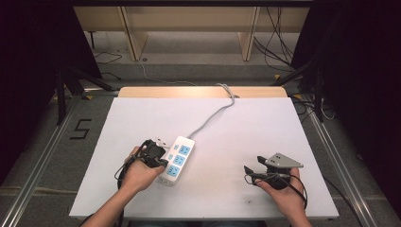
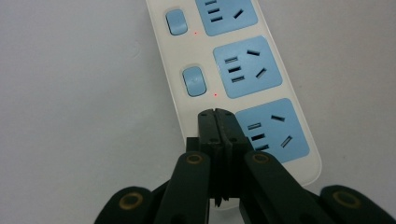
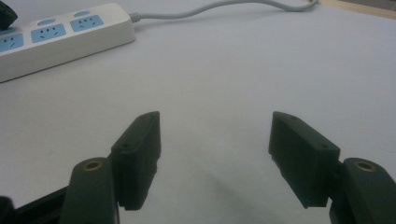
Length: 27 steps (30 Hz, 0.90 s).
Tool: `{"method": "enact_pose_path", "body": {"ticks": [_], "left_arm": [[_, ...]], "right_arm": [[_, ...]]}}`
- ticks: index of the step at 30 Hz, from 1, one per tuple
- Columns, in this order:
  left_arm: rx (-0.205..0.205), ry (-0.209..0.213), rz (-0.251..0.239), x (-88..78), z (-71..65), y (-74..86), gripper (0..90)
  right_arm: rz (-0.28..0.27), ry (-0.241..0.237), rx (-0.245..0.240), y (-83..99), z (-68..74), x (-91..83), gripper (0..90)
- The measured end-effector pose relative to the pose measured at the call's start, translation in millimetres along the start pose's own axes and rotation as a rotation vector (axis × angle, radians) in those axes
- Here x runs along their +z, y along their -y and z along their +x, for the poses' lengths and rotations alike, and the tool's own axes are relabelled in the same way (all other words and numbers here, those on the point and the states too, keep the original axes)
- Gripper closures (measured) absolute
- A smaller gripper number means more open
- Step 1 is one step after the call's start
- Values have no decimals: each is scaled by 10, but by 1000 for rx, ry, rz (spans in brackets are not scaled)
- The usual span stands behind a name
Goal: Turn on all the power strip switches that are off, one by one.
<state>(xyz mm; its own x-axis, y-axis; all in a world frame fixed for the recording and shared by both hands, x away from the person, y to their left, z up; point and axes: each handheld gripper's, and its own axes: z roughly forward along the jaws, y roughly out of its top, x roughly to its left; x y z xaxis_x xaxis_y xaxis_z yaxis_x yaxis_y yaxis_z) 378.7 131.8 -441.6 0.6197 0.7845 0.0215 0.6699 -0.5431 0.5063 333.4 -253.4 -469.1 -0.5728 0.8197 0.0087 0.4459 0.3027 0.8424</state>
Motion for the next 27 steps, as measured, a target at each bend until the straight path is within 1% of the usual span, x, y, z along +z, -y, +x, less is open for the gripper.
{"method": "enact_pose_path", "body": {"ticks": [3,6,10,12,13,18,27], "left_arm": [[11,2,8,6,4,-3,898],[1,4,7,11,3,-1,898],[6,0,9,17,-6,-4,898],[11,-3,8,18,-11,-5,898],[23,-6,16,17,-12,-11,898],[11,0,11,20,-6,-8,898],[5,8,18,19,12,-12,899]], "right_arm": [[1,1,0,1,-2,-3,351],[1,2,0,1,-2,-1,351],[0,2,-2,-2,1,0,351],[-3,2,-2,-1,2,0,351],[-4,3,-3,-1,1,-2,351],[-5,2,-3,-2,1,-1,351],[-3,0,-6,-3,-5,-12,351]]}}
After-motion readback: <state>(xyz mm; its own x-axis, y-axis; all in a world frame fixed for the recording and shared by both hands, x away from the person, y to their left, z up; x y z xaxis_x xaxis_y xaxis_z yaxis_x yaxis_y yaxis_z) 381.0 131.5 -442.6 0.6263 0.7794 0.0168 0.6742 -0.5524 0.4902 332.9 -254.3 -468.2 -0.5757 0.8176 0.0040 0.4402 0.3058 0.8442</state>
